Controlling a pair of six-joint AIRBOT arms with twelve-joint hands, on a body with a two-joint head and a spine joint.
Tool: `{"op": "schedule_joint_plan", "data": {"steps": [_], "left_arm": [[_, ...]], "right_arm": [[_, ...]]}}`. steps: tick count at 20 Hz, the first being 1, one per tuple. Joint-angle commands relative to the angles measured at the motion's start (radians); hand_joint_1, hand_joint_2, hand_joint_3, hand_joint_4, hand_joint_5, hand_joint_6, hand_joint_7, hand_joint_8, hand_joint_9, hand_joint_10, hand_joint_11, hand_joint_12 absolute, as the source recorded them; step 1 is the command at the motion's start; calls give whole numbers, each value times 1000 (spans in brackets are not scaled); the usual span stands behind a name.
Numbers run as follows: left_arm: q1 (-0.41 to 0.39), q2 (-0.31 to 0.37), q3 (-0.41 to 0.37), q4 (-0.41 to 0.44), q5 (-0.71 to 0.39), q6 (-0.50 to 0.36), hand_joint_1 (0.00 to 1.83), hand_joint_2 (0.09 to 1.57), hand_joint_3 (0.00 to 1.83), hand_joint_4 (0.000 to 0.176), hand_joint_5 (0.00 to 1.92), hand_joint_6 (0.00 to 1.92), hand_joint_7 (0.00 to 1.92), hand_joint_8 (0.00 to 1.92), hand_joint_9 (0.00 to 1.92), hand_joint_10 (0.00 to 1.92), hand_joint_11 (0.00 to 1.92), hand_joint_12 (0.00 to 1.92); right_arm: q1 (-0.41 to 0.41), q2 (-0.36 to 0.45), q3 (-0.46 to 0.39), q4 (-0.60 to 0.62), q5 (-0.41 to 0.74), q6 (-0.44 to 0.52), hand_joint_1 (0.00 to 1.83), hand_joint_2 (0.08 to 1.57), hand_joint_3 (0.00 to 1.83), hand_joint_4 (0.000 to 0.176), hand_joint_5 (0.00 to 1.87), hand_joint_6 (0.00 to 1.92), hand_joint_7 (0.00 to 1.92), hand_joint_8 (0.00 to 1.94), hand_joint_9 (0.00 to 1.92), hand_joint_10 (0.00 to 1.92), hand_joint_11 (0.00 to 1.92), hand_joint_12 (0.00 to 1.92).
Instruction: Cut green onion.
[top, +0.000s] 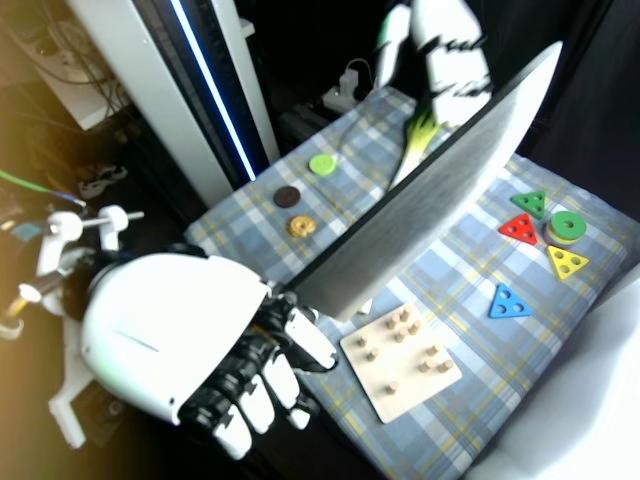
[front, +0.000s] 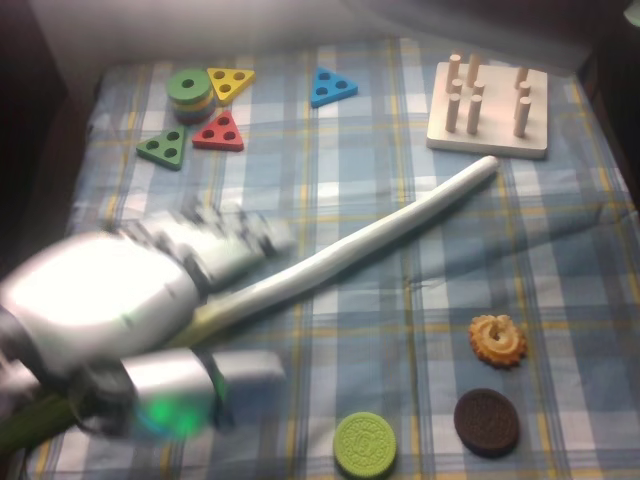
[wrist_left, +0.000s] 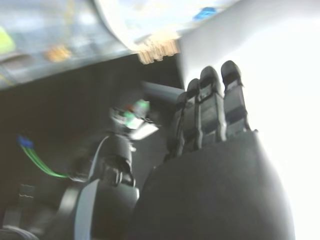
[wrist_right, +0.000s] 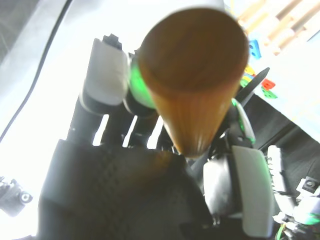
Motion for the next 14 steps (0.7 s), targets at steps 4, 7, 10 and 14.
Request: {"op": "schedule_joint_plan", "data": {"steps": [4,7,10,14], "left_arm": [[-24,-28,31,-1,-1,7,0,1247,0,0,0,0,0,0,9,3,0,1],[-28,-38,41,-2,18,7,0,1242,0,0,0,0,0,0,0,0,0,0],[-34,-48,49,0,47,7,0,1253,0,0,0,0,0,0,0,0,0,0],[-38,-62,60,3,81,7,0,1244,0,0,0,0,0,0,0,0,0,0]], "right_arm": [[10,6,6,25,134,9,129,1571,18,176,896,1921,1178,1941,1323,1921,1383,1921],[7,4,6,24,133,9,164,1571,42,176,894,1921,1163,1941,1293,1921,1358,1921],[0,2,6,24,133,15,125,1567,7,173,859,1921,1104,1941,1236,1921,1302,1921],[-27,-5,5,20,133,37,40,1559,2,176,872,1921,1117,1941,1254,1921,1314,1921]]}}
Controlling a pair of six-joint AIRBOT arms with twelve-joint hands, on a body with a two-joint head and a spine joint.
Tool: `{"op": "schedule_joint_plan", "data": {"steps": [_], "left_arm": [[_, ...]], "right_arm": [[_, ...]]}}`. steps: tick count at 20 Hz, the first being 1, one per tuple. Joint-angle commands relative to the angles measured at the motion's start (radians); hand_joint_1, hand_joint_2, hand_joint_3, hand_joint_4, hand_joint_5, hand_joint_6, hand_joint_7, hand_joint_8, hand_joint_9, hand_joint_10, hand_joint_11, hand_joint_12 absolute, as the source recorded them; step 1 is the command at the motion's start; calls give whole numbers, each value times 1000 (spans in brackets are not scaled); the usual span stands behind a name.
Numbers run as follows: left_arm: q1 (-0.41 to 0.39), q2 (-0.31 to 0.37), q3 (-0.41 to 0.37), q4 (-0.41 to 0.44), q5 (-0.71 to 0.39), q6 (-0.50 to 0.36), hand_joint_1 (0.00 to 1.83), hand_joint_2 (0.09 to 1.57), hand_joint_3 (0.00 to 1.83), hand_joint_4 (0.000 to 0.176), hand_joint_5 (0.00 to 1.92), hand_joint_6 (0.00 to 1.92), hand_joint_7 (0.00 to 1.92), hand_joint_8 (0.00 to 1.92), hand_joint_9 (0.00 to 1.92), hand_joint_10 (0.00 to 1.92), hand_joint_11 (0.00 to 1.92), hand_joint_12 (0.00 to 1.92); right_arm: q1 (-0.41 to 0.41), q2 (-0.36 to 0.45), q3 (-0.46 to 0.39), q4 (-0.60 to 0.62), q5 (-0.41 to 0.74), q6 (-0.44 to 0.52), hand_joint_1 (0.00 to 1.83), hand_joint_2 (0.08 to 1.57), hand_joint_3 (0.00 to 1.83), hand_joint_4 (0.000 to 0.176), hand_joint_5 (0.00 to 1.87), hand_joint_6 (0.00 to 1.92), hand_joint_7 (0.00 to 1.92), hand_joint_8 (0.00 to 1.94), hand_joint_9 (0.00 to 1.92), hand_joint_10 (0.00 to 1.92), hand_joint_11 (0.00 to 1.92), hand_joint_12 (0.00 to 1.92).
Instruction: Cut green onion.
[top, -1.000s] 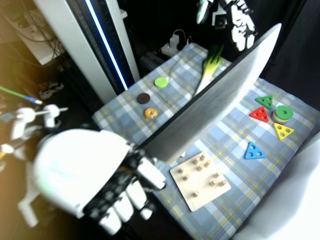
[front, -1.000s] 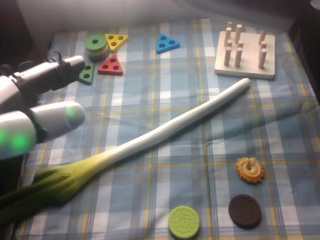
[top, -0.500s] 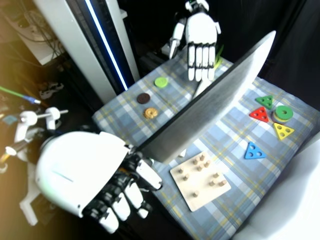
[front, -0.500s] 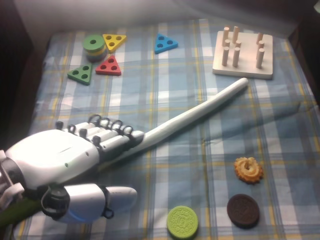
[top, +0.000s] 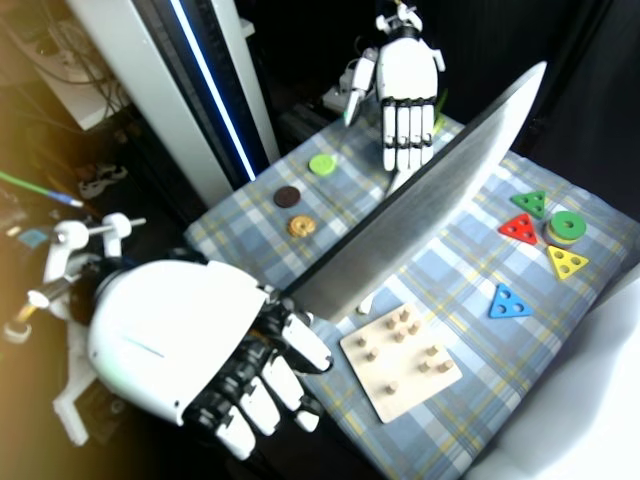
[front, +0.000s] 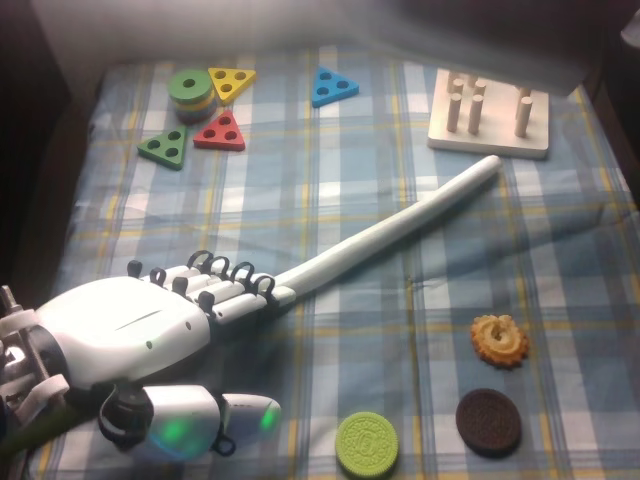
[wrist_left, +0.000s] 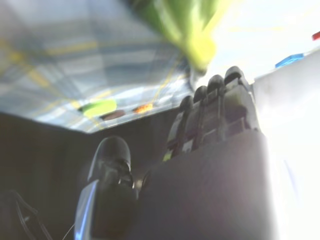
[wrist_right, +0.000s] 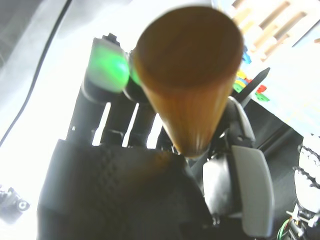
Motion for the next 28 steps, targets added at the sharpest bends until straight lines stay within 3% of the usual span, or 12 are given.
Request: {"op": "schedule_joint_plan", "data": {"steps": [1,2,4,9,15,16,17,20,21,22,25,28], "left_arm": [[-14,-6,0,7,-76,1,0,1247,0,0,0,0,0,0,0,0,0,0],[-14,-6,1,3,-76,1,0,1247,0,0,0,0,0,0,0,0,0,0],[-14,-9,4,-14,-79,1,0,1242,0,0,0,0,0,0,0,0,0,0],[-14,-12,5,-32,-85,1,0,1248,0,0,0,0,0,0,0,0,0,0],[-14,-15,4,-51,-91,1,0,1248,0,0,0,0,0,0,0,0,0,0],[-14,-15,3,-53,-92,1,0,1254,2,0,0,0,0,0,0,0,0,0],[-14,-15,3,-55,-93,1,0,1250,0,0,0,0,0,0,0,0,0,0],[-14,-15,1,-60,-97,1,0,1257,3,0,0,0,0,0,0,0,0,0],[-13,-15,0,-60,-98,1,0,1257,2,0,0,0,0,0,0,0,0,0],[-13,-15,-1,-60,-98,1,0,1254,1,0,0,0,0,0,0,0,0,0],[-11,-15,-1,-61,-100,1,0,1248,0,0,0,0,0,0,0,0,0,0],[-11,-16,0,-62,-101,1,0,1261,5,0,0,0,0,0,0,0,0,0]], "right_arm": [[5,5,5,14,132,26,68,1568,2,145,844,1921,1104,1941,1276,1921,1351,1921],[-3,2,5,1,132,47,68,1568,2,145,844,1921,1104,1941,1276,1921,1351,1921],[-23,-4,1,-8,133,64,187,1570,6,172,902,1921,1125,1941,1273,1921,1351,1921],[-48,8,-29,-19,172,77,3,1562,6,176,974,1921,1259,1941,1424,1921,1511,1921],[-61,-31,-11,-82,119,111,80,1535,0,176,873,1921,1152,1941,1312,1921,1402,1921],[-64,-42,-5,-93,99,113,73,1530,0,166,800,1921,1089,1941,1288,1921,1371,1921],[-66,-49,-1,-100,86,113,35,1517,0,174,790,1921,1048,1941,1214,1921,1296,1921],[-103,-95,28,-111,29,113,3,1546,4,162,947,1921,1071,1941,1168,1921,1219,1921],[-113,-107,37,-112,11,114,16,1549,0,108,946,1921,1036,1941,1119,1921,1178,1921],[-117,-111,41,-119,1,118,2,1520,0,95,999,1921,1094,1941,1181,1921,1241,1921],[-120,-101,33,-191,-12,170,0,1519,0,92,1078,1921,1253,1941,1361,1921,1428,1921],[-119,-99,25,-219,-20,170,0,1520,2,94,1008,1921,1189,1941,1306,1921,1381,1921]]}}
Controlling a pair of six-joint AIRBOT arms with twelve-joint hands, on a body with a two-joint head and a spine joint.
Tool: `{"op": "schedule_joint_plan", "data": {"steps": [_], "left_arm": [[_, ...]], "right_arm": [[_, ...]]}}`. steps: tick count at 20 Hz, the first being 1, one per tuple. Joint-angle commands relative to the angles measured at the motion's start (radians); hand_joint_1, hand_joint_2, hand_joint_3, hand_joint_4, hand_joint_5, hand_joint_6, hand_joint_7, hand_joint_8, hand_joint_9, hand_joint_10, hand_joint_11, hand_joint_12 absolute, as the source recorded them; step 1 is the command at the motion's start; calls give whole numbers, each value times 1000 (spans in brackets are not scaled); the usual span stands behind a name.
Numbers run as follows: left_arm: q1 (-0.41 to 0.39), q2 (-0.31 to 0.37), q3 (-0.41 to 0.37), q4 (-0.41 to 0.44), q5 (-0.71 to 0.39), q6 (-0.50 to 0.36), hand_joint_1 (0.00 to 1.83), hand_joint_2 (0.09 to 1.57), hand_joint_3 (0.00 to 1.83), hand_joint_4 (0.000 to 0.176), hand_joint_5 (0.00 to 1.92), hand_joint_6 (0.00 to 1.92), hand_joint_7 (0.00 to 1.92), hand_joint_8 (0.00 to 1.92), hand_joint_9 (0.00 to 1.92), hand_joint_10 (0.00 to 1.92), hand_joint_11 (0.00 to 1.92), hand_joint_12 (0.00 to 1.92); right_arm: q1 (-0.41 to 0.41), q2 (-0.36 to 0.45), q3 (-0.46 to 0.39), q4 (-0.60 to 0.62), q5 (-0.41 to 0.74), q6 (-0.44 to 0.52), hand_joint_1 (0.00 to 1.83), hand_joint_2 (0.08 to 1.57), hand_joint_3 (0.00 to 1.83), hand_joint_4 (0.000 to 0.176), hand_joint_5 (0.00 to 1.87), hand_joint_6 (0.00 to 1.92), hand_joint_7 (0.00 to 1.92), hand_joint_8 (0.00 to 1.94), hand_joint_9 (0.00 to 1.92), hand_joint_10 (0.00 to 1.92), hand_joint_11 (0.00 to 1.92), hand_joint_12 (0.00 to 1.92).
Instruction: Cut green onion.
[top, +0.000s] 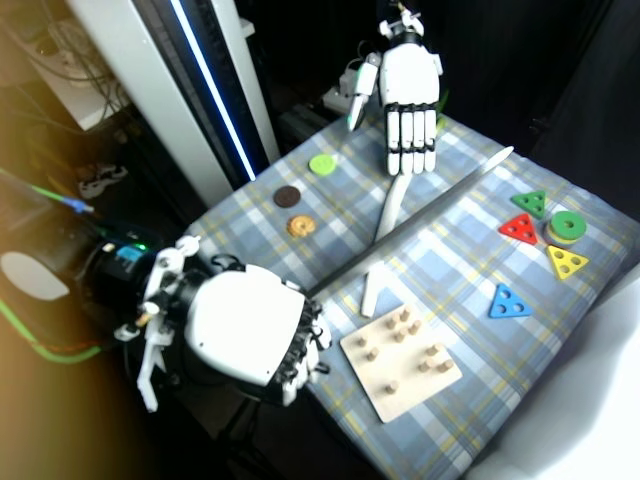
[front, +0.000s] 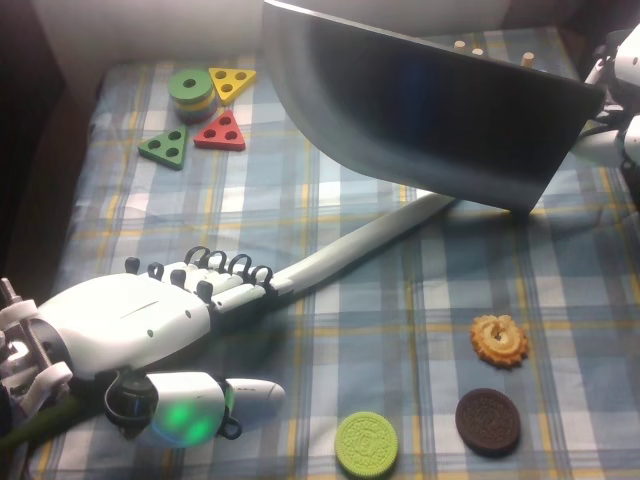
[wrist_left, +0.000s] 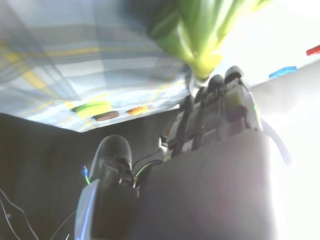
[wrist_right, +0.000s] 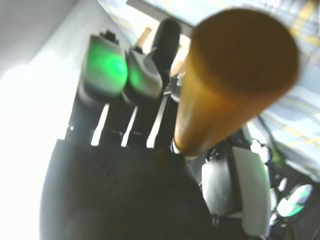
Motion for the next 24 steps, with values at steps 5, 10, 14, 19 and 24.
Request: {"op": "schedule_joint_plan", "data": {"steps": [5,10,14,19,24], "left_arm": [[-1,-7,-4,4,-94,1,0,1255,1,0,0,0,0,0,0,0,0,0],[-1,-8,-3,3,-94,1,0,1263,4,0,0,0,0,0,0,0,0,0],[-1,-10,-3,3,-94,1,0,1271,6,0,0,0,0,0,0,0,0,0],[-1,-14,-1,3,-91,1,0,1270,4,0,0,0,0,0,0,0,0,0],[-1,-14,-2,-3,-107,1,0,1278,6,0,0,0,0,0,0,0,0,0]], "right_arm": [[9,6,-8,12,104,-5,0,1514,0,97,995,1921,1144,1941,1262,1921,1320,1921],[63,57,-20,114,271,-5,63,1529,0,157,704,1921,928,1941,1121,1921,1215,1921],[146,88,-19,122,296,-17,4,1567,6,161,782,1921,1114,1941,1328,1921,1418,1921],[220,89,-1,126,227,-98,121,1571,45,163,893,1921,1160,1941,1328,1921,1398,1921],[272,88,31,126,128,-144,225,1571,44,176,967,1921,1217,1941,1376,1921,1448,1921]]}}
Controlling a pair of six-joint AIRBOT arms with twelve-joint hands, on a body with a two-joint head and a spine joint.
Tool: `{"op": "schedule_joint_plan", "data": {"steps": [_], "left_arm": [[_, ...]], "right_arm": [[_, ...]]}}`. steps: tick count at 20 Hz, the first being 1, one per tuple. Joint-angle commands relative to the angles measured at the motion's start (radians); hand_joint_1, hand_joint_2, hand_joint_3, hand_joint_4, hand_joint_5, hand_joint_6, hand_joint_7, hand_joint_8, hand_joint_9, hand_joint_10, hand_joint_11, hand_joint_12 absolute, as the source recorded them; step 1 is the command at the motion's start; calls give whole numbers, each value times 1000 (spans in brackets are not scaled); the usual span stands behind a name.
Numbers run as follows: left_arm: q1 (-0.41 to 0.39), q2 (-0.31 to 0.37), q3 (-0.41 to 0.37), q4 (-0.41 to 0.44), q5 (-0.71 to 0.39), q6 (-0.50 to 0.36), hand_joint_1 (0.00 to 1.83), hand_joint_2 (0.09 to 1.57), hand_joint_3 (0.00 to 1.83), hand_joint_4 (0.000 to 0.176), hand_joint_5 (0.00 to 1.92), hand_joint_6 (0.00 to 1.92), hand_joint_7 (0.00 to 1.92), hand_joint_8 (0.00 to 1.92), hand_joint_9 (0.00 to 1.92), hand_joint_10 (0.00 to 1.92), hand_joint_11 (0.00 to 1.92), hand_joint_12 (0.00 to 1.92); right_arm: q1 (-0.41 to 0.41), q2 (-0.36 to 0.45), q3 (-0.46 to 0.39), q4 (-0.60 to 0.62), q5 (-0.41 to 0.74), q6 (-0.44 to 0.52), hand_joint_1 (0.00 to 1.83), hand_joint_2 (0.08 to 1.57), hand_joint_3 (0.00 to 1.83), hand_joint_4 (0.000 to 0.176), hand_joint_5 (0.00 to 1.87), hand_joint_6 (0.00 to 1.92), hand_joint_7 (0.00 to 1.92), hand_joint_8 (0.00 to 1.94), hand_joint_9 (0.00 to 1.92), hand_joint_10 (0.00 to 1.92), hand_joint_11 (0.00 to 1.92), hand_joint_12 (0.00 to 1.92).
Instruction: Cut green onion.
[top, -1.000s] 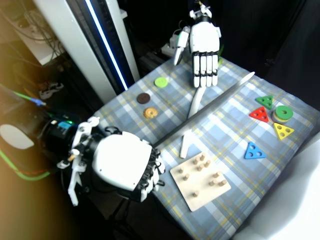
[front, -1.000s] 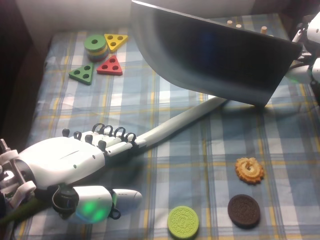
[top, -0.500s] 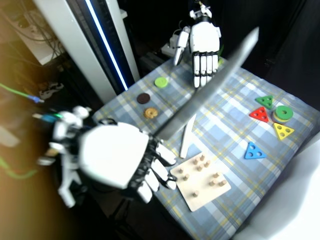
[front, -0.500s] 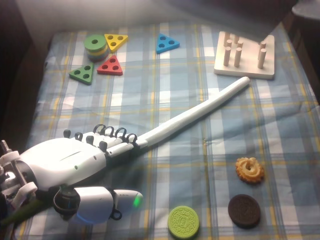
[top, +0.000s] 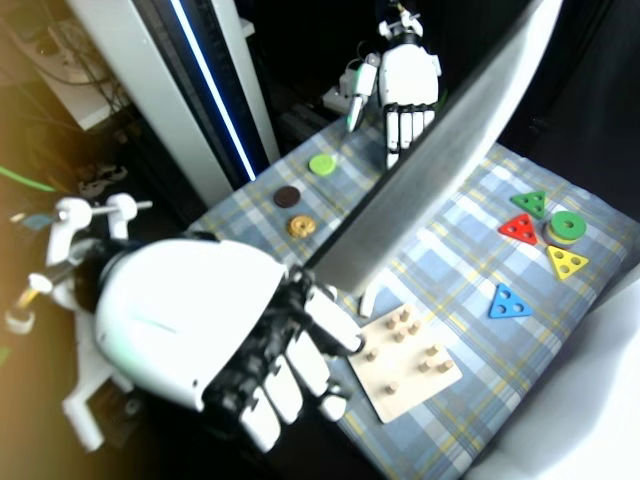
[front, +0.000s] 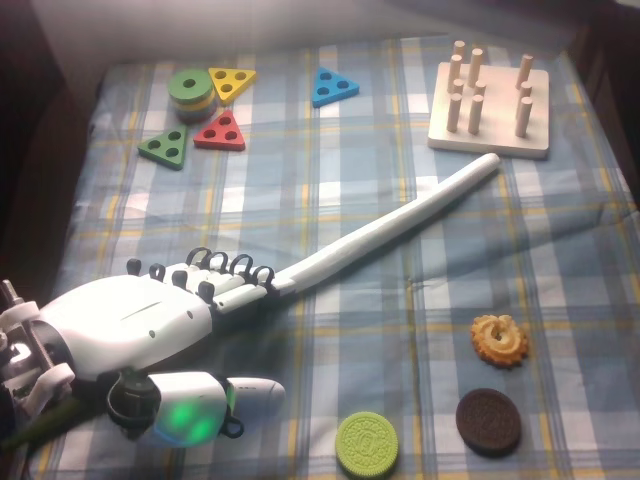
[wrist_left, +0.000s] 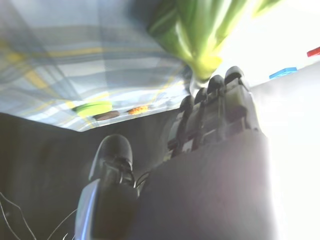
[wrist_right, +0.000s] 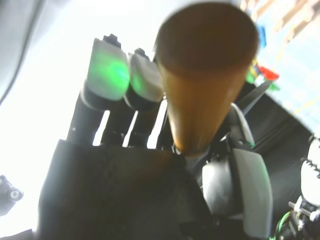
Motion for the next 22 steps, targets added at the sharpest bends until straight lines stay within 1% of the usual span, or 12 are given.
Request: {"op": "schedule_joint_plan", "data": {"steps": [1,3,4,5,6,13,14,16,17,18,20,22], "left_arm": [[-3,-7,-5,3,-110,1,0,1275,4,0,0,0,0,0,0,0,0,0],[-1,0,-14,-5,-138,1,0,1294,12,62,0,0,0,0,0,0,0,0],[0,5,-19,-8,-154,1,0,1294,12,62,0,0,0,0,0,0,0,0],[3,14,-29,-10,-179,0,0,1296,12,153,0,0,0,0,0,0,0,0],[8,30,-44,-9,-224,-6,0,1303,14,171,0,0,0,0,0,0,0,0],[38,109,-103,-3,-520,-72,0,1318,15,176,1,0,0,0,0,0,0,0],[44,116,-108,-6,-563,-81,0,1304,7,176,0,0,0,0,0,0,0,0],[50,118,-112,-13,-629,-99,0,1309,9,176,0,0,0,0,0,0,0,0],[51,116,-113,-16,-657,-99,0,1307,8,176,0,0,0,0,0,0,0,0],[51,115,-114,-17,-669,-100,0,1309,8,176,0,0,0,0,0,0,0,0],[51,111,-112,-17,-679,-110,0,1306,6,176,0,0,0,0,0,0,0,0],[51,102,-108,-18,-680,-131,0,1295,0,176,0,0,0,0,0,0,0,0]], "right_arm": [[22,3,16,33,89,1,236,1571,40,176,950,1921,1205,1941,1370,1921,1444,1921],[22,-2,29,51,61,-21,221,1571,17,176,899,1921,1147,1941,1335,1921,1416,1921],[23,-3,32,59,51,-34,221,1571,17,176,899,1921,1147,1941,1335,1921,1416,1921],[23,-5,35,64,42,-44,160,1571,9,176,870,1921,1141,1941,1334,1921,1397,1921],[23,-7,38,64,35,-46,135,1570,5,176,853,1921,1104,1941,1284,1921,1346,1921],[23,-33,72,63,-48,-84,43,1533,1,176,864,1921,1033,1941,1167,1921,1215,1921],[23,-40,82,63,-61,-84,130,1544,1,97,751,1921,881,1941,991,1921,1045,1921],[23,-55,97,63,-86,-95,196,1544,0,107,714,1921,845,1941,954,1921,1025,1921],[23,-62,104,63,-97,-105,216,1549,0,161,637,1921,790,1941,900,1921,986,1921],[23,-67,107,63,-104,-112,196,1550,1,173,562,1921,702,1941,808,1921,901,1921],[23,-83,114,63,-125,-142,21,1562,9,176,563,1921,529,1941,577,1921,614,1921],[41,-94,115,63,-155,-204,63,1563,1,176,738,1921,733,1941,815,1921,931,1921]]}}
